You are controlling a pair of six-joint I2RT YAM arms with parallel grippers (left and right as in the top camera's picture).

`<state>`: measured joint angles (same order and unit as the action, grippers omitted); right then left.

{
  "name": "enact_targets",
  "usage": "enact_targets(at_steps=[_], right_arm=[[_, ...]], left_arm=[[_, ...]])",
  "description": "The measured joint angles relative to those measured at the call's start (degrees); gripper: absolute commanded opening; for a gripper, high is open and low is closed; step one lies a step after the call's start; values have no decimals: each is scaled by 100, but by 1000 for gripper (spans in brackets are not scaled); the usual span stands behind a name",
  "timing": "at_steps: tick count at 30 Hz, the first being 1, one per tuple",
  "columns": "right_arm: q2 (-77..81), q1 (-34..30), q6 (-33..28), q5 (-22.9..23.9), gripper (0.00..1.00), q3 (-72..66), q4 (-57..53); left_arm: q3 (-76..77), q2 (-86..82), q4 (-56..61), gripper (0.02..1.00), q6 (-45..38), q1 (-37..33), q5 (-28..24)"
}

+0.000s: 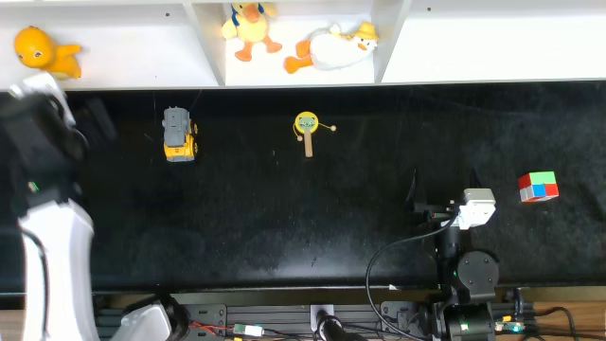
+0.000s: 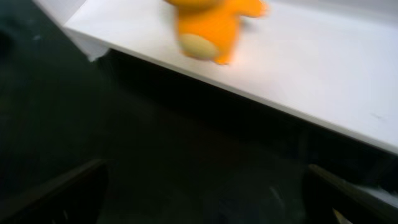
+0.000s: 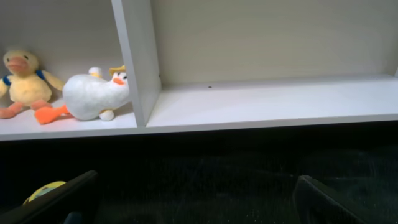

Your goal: Store Toys

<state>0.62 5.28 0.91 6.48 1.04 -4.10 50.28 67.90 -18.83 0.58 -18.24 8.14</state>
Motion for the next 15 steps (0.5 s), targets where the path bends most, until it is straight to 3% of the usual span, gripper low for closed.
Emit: enact_targets(at_steps=[7,15], right_arm=[[0,2,0,-2,996,0,2],[0,0,-2,-2,996,0,2]], left_arm=[[-1294,-1067,50,1000,684,1019,-208],[-1565,-798,238,998,1488,1906,-118]])
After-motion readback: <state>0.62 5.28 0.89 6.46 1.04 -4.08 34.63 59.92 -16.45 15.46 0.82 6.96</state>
